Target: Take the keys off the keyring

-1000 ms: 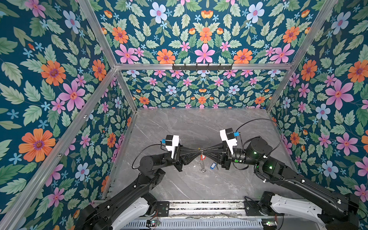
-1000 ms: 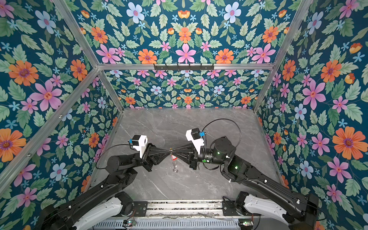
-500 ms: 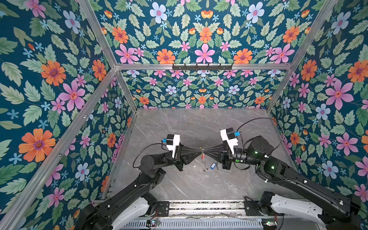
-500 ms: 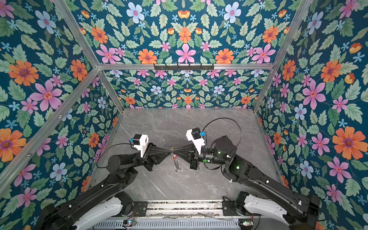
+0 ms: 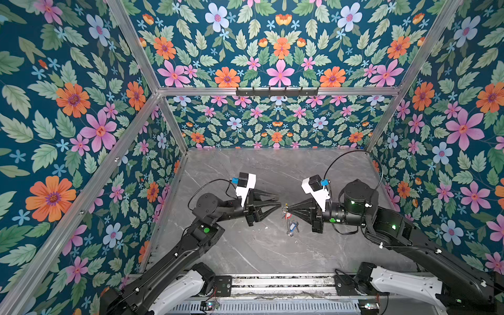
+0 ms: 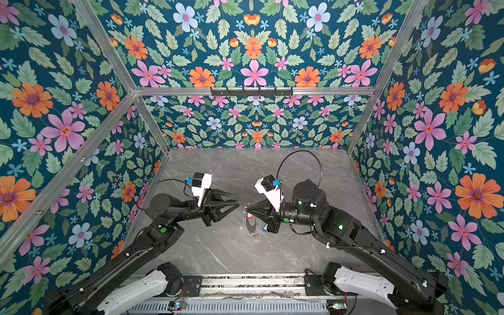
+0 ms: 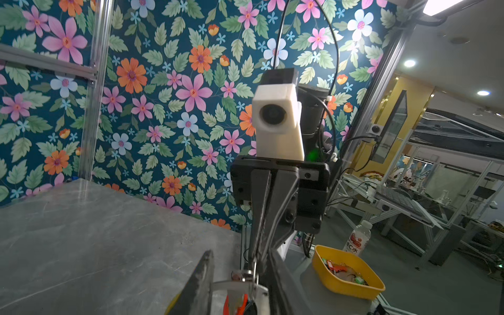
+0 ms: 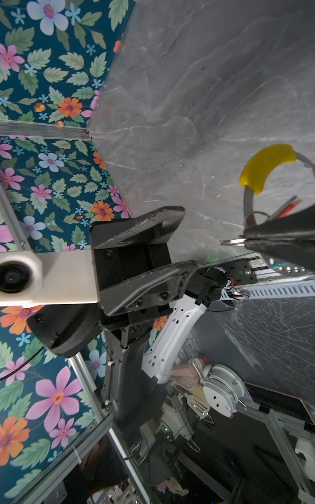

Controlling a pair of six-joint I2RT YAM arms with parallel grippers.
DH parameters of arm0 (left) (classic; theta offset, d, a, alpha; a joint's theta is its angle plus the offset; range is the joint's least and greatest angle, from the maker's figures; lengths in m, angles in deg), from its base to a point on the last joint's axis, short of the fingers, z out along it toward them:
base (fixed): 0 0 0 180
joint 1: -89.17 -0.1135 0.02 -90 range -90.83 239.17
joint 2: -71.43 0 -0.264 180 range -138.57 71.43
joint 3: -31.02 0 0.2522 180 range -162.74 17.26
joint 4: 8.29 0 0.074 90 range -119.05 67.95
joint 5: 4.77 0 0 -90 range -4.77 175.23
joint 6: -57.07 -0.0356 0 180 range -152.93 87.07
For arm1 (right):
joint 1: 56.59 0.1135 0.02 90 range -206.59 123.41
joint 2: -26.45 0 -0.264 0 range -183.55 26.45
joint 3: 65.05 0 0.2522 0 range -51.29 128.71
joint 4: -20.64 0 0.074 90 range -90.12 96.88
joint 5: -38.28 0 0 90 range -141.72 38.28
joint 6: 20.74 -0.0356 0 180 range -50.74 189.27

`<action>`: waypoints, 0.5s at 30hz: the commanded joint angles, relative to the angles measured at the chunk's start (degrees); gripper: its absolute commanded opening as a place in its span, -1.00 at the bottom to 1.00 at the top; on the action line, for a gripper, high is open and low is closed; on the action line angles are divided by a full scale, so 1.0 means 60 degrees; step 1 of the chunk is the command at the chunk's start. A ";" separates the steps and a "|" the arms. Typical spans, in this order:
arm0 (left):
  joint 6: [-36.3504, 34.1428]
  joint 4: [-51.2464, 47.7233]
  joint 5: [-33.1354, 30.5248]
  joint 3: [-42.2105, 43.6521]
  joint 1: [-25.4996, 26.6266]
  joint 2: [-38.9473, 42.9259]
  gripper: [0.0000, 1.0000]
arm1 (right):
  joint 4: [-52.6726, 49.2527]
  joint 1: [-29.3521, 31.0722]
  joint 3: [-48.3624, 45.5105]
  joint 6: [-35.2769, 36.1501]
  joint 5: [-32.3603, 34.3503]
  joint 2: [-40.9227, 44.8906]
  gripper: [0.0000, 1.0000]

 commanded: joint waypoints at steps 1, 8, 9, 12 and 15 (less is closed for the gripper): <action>-0.0714 -0.1782 0.0587 -0.0523 -0.0009 -0.0287 -0.30 | -0.0860 0.0004 0.0150 0.0312 0.0315 -0.0055 -1.00; -0.1560 -0.3616 0.0973 -0.1423 -0.0004 -0.0671 -0.48 | -0.1070 0.0001 0.0321 0.0370 0.0592 -0.0080 -1.00; -0.1652 -0.3822 0.1041 -0.1507 -0.0003 -0.0722 -0.44 | -0.1077 0.0012 0.0336 0.0367 0.0613 -0.0080 -1.00; -0.1968 -0.4512 0.1197 -0.1824 -0.0009 -0.0898 -0.41 | -0.1064 0.0012 0.0393 0.0399 0.0653 -0.0102 -1.00; -0.2120 -0.4728 0.1402 -0.1961 -0.0011 -0.1054 -0.43 | -0.1026 0.0017 0.0420 0.0404 0.0638 -0.0116 -1.00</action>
